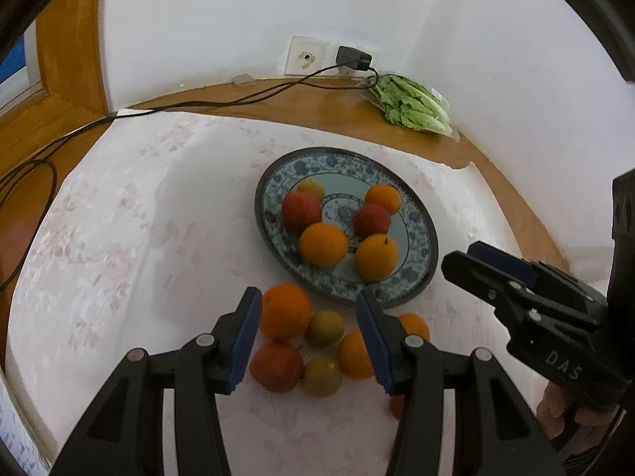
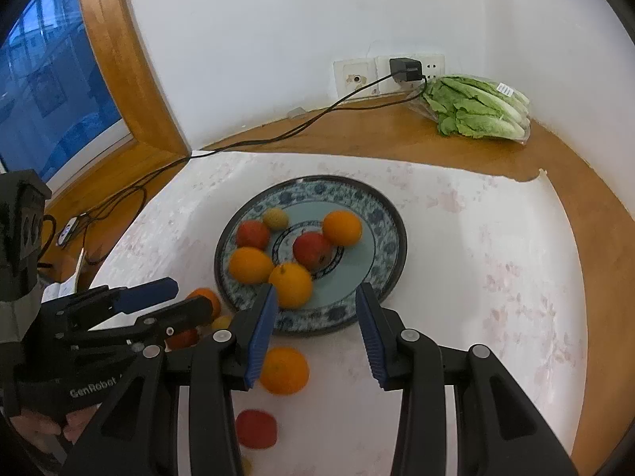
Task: Organize fruits
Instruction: 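Withdraw both open tools from the plate back toward the fruit cluster, then grasp a red apple with the right tool while the left tool grasps a reddish fruit, then lift and carry the red apple with the right tool while the left tool carries its fruit over the plate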
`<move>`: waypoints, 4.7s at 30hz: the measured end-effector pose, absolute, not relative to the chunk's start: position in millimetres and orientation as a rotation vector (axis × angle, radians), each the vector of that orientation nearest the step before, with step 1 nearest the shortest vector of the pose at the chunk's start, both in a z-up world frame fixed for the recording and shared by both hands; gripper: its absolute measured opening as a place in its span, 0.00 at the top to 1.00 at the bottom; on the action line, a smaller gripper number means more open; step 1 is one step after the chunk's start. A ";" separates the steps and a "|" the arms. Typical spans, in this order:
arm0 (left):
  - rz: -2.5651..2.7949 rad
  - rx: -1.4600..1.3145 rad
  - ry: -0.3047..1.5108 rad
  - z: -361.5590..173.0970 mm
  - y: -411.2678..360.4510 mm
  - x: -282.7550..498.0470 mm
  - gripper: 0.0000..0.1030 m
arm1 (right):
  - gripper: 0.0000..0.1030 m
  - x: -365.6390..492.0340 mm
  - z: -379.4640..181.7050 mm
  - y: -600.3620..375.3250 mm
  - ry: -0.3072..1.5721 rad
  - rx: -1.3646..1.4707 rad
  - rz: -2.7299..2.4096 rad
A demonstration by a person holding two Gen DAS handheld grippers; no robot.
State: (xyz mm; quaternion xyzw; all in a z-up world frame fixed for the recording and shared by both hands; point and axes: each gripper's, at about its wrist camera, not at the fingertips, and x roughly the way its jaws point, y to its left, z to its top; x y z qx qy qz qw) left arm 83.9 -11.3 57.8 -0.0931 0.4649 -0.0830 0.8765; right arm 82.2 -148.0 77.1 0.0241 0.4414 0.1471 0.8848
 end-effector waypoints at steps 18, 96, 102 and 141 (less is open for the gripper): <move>-0.129 -0.241 1.006 43.0 9.3 53.5 0.50 | 0.59 29.9 66.9 -138.5 0.967 0.018 0.326; -0.181 -0.319 0.920 55.3 13.7 41.8 0.68 | 0.68 19.3 43.0 -143.0 0.982 0.082 0.362; -0.188 -0.294 0.898 66.8 7.5 46.0 0.68 | 0.68 22.6 51.8 -146.2 0.964 0.075 0.356; -0.176 -0.193 0.919 41.2 -26.1 111.8 0.68 | 0.68 97.7 55.3 -147.1 0.920 -0.004 0.310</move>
